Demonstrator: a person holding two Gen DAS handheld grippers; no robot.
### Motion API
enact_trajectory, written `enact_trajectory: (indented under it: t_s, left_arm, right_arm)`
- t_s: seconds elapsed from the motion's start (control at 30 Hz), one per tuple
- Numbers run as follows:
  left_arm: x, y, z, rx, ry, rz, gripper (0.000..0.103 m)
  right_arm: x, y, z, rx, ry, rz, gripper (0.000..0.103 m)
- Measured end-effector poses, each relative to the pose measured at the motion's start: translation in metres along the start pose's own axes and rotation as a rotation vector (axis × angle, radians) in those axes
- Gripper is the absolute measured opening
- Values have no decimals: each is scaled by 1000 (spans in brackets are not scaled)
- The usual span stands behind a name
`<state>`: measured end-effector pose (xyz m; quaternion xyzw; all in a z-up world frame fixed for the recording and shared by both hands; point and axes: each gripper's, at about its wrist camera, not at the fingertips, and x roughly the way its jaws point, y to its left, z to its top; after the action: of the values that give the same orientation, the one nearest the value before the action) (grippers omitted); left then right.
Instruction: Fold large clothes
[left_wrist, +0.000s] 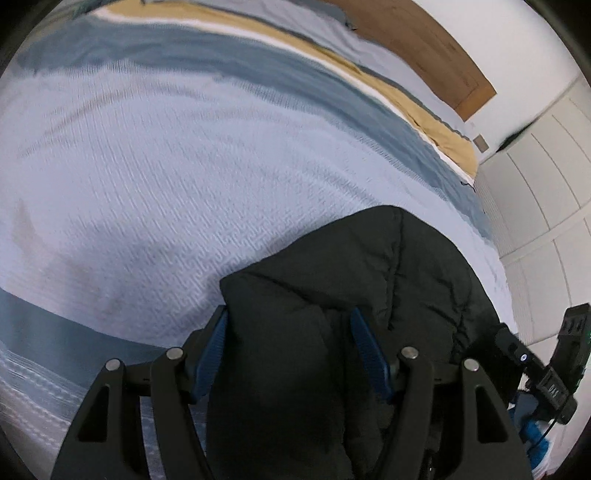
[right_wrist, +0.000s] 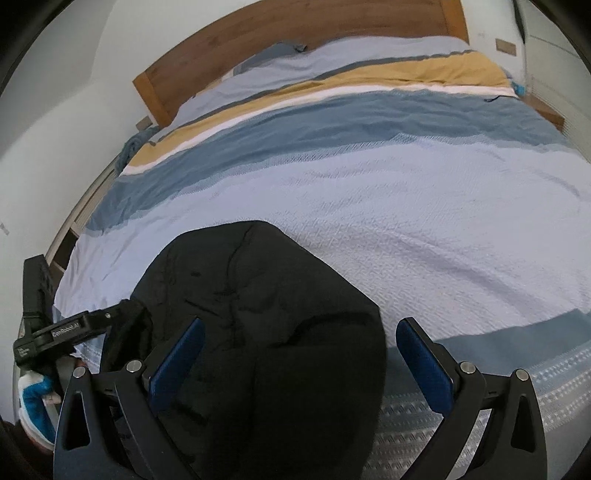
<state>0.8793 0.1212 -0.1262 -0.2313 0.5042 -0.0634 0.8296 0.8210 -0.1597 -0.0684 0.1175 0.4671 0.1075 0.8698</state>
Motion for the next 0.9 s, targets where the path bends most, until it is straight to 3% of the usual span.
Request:
enact_trajectory:
  t_s: [0.03, 0.1, 0.13, 0.2, 0.27, 0.3, 0.33, 0.6, 0.9]
  left_arm:
    - [3, -1, 1, -12, -3, -9, 65]
    - [3, -1, 0, -11, -15, -17, 64]
    - [3, -2, 0, -4, -17, -13, 64]
    - [2, -5, -3, 25, -25, 0, 53]
    - [2, -12, -5, 49, -19, 13, 29]
    - [0, -15, -7, 63, -22, 24, 23]
    - [-3, -19, -8, 74, -28, 37, 16]
    - [-61, -44, -42, 138, -97, 34, 12]
    - [-149, -61, -127, 243, -170, 11, 10]
  right_arm:
    - [4, 0, 0, 2, 10, 9, 98]
    - [11, 0, 2, 4, 28, 21, 74]
    - [16, 0, 2, 0, 44, 16, 67]
    - [20, 1, 3, -16, 58, 12, 45]
    - [19, 4, 3, -29, 53, 6, 32]
    - [17, 5, 3, -35, 48, 6, 28]
    - [13, 6, 4, -48, 39, 1, 26]
    - [-49, 30, -9, -169, -26, 20, 19]
    - [-144, 45, -71, -230, -88, 76, 19]
